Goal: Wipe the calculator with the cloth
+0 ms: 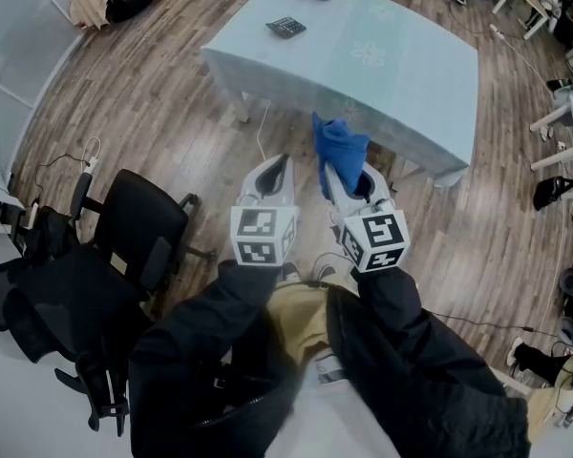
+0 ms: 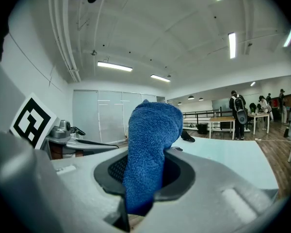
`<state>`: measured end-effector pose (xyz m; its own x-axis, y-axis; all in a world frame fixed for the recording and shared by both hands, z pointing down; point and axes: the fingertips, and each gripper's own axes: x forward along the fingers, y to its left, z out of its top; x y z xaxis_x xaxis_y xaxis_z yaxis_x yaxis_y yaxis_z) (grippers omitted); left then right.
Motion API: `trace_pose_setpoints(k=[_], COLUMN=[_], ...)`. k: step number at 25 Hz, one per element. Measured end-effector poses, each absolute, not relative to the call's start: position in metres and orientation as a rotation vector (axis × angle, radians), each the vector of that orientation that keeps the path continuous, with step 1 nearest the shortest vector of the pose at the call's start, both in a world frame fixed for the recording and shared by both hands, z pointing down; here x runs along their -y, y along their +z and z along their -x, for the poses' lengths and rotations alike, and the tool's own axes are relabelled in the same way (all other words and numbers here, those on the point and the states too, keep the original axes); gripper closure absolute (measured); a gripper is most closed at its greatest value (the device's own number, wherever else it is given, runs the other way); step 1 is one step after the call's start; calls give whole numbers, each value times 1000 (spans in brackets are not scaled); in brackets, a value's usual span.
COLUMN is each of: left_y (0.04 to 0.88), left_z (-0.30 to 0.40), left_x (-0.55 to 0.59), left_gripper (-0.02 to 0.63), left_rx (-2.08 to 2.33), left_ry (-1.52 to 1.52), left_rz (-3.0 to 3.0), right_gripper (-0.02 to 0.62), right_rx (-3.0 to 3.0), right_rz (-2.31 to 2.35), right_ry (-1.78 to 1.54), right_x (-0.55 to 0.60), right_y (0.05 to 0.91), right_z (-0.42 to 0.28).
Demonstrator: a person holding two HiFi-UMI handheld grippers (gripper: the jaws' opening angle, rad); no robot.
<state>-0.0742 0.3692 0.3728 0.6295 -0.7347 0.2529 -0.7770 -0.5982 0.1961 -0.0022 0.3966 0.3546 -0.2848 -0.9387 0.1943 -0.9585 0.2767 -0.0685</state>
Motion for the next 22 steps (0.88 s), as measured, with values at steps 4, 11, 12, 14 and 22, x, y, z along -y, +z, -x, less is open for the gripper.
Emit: trace_pose_setpoints(k=[4, 11, 12, 14, 22], left_y=[378, 392, 393, 394, 402], left_z=[77, 72, 70, 66, 62], left_x=[-366, -357, -355, -348, -282], left_gripper=[615, 615, 615, 615, 615], left_rx=[1213, 1165, 1158, 1154, 1227], left_ry=[208, 220, 219, 222, 256], left_rz=[-2563, -2543, -2542, -2540, -2504], right_gripper=[511, 509, 509, 509, 509], right_rx=[2400, 2370, 2367, 2367, 2421], right_rz=[-1817, -1826, -1828, -1832, -1789], right_ry=[272, 309, 312, 319, 341], right_x=[-394, -389, -387, -379, -308], right_y=[360, 369, 370, 370, 376], right_z=[3, 5, 3, -2, -16])
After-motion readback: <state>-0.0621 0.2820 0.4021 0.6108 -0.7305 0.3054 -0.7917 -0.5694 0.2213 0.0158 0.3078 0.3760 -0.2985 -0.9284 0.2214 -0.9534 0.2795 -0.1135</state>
